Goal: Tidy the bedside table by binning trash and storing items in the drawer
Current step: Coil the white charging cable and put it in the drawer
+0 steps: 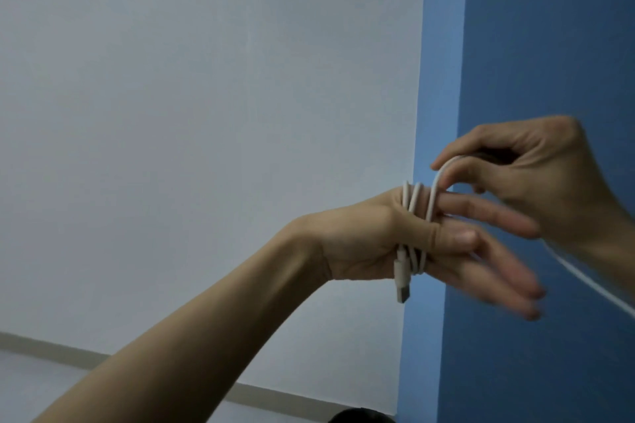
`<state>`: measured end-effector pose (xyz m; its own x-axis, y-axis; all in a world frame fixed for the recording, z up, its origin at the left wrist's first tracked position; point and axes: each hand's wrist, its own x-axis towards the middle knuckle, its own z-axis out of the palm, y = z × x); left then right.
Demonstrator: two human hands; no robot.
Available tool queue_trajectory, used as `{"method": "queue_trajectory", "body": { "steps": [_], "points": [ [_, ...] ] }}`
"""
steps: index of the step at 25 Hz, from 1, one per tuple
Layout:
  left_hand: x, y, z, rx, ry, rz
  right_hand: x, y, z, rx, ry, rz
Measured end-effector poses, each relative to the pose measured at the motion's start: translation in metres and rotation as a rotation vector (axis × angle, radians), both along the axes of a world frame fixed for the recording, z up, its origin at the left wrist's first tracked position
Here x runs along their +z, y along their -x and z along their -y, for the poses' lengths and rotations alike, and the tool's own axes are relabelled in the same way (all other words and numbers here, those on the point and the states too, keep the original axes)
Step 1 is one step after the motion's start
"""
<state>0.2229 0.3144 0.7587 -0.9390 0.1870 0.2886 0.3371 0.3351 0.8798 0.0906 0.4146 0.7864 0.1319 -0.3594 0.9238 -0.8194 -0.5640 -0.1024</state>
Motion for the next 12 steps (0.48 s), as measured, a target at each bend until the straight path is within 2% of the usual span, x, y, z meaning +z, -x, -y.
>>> {"method": "queue_trajectory", "body": {
  "steps": [3, 5, 9, 12],
  "points": [
    [0.004, -0.002, -0.013, -0.072, -0.123, -0.019, -0.003, 0.008, 0.013, 0.112, -0.08, 0.192],
    [0.004, 0.003, -0.018, -0.043, -0.212, -0.051, -0.004, 0.008, 0.022, 0.182, -0.086, 0.29],
    [0.004, 0.008, -0.026, 0.109, -0.222, -0.003, -0.002, 0.004, 0.027, 0.234, -0.057, 0.315],
    [0.003, 0.012, -0.017, 0.111, -0.205, -0.004, -0.007, 0.012, 0.033, 0.164, -0.055, 0.379]
  ]
}}
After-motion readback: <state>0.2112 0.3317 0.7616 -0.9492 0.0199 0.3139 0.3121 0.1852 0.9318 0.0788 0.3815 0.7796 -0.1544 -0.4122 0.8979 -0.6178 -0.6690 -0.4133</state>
